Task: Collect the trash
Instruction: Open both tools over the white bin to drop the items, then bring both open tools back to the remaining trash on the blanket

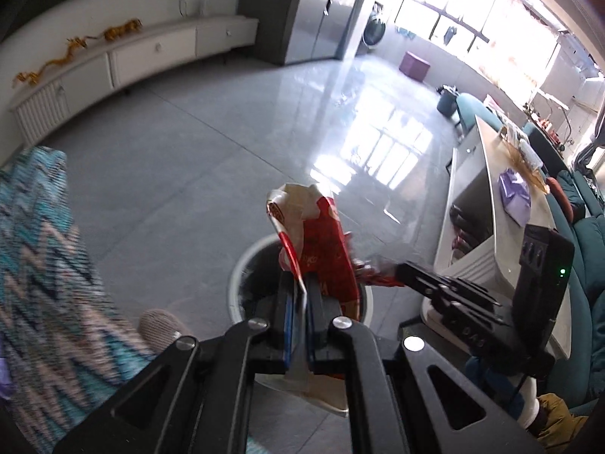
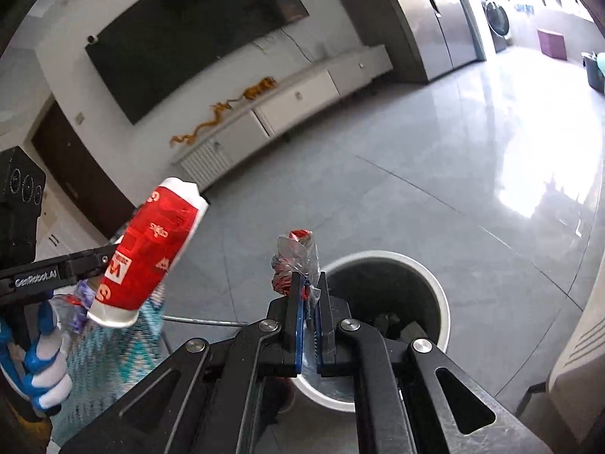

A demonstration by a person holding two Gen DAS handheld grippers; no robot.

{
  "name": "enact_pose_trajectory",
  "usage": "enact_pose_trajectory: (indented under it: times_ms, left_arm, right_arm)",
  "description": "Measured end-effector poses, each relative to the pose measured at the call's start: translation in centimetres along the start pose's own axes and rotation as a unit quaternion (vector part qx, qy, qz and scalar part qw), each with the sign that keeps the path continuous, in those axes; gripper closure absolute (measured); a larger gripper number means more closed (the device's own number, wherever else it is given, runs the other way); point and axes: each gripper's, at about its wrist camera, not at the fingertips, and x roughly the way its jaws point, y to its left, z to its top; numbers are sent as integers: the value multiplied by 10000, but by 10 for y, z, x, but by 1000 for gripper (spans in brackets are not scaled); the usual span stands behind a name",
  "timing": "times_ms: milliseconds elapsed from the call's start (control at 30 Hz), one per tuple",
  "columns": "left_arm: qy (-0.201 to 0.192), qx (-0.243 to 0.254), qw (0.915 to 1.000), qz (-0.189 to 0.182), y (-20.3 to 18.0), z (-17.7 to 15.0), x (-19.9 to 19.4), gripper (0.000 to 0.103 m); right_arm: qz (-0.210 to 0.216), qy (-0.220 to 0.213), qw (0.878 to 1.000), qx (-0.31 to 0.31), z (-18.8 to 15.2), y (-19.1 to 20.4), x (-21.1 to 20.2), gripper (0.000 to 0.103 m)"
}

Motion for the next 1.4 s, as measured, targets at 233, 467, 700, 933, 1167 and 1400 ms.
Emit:
enact_pose_trajectory:
  times_ms: [233, 467, 700, 933, 1167, 1400]
  left_arm:
    - [248, -62, 9994, -218, -11, 3, 36, 96]
    - [287, -170, 9989, -319, -9, 1, 39, 96]
    - [105, -186, 9994, -280, -11, -5, 17, 95]
    - [-460, -116, 9989, -22, -11, -12, -37, 95]
    - [-1112, -75, 9927, 463, -1, -27, -100, 95]
    - [-1385, -285, 9890, 437, 18, -45, -148, 89]
  right_arm:
    - [-305, 261, 9991, 99, -8, -17, 28, 81]
    - [-406, 330, 9984, 201, -18, -26, 30, 65]
    - [-429, 177, 9988, 130, -18, -12, 11, 64]
    - [-345, -146, 9992, -119, -10, 25, -21, 58]
    - [-147, -473, 9975, -497, 0, 78, -50, 54]
    - [-11, -747, 9928, -933, 1, 130, -74, 49]
